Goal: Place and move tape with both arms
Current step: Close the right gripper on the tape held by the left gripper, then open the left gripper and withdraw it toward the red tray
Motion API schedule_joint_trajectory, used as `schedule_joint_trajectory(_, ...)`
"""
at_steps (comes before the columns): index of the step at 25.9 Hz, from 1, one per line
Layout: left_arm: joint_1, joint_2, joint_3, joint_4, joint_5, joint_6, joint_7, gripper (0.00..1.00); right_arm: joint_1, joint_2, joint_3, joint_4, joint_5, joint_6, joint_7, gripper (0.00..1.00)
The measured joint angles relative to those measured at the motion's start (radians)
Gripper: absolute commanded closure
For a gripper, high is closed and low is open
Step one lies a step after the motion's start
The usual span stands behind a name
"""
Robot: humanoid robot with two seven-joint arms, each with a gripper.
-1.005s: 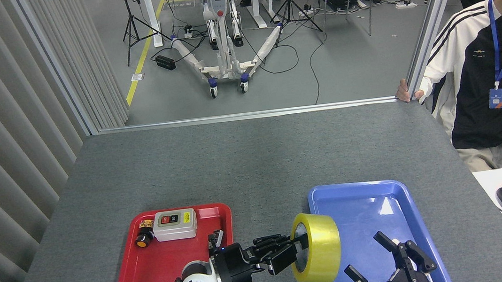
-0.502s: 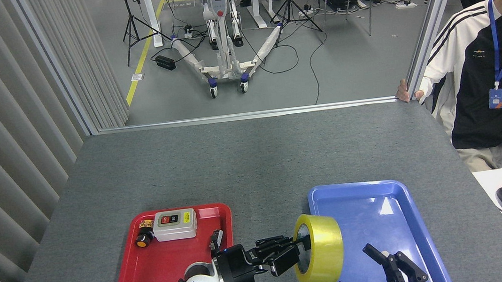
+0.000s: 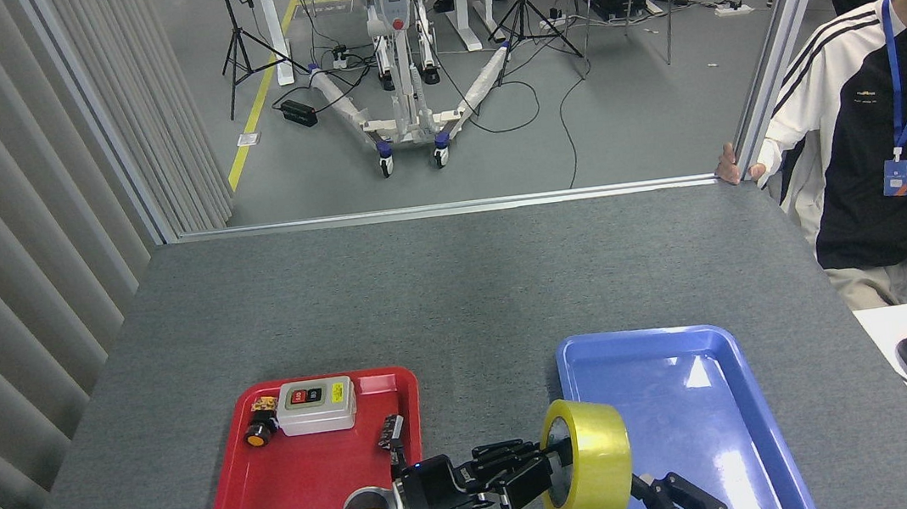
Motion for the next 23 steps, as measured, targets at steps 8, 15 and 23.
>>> schedule_joint_trajectory(8, 0.001, 0.006, -0.005, 0.000, 0.001, 0.051, -0.006, 0.64, 0.000, 0.004, 0.004, 0.001, -0.001, -0.001, -0.003, 0.95)
schedule_joint_trajectory(15, 0.001, 0.018, 0.006, 0.000, -0.001, 0.009, 0.008, 0.00, -0.002, 0.003, -0.002, 0.002, -0.008, 0.010, -0.014, 0.98)
schedule_joint_trajectory(23, 0.004, 0.114, 0.083, -0.010, -0.006, -0.008, 0.068, 0.00, -0.007, -0.031, -0.060, 0.002, -0.001, 0.004, -0.029, 1.00)
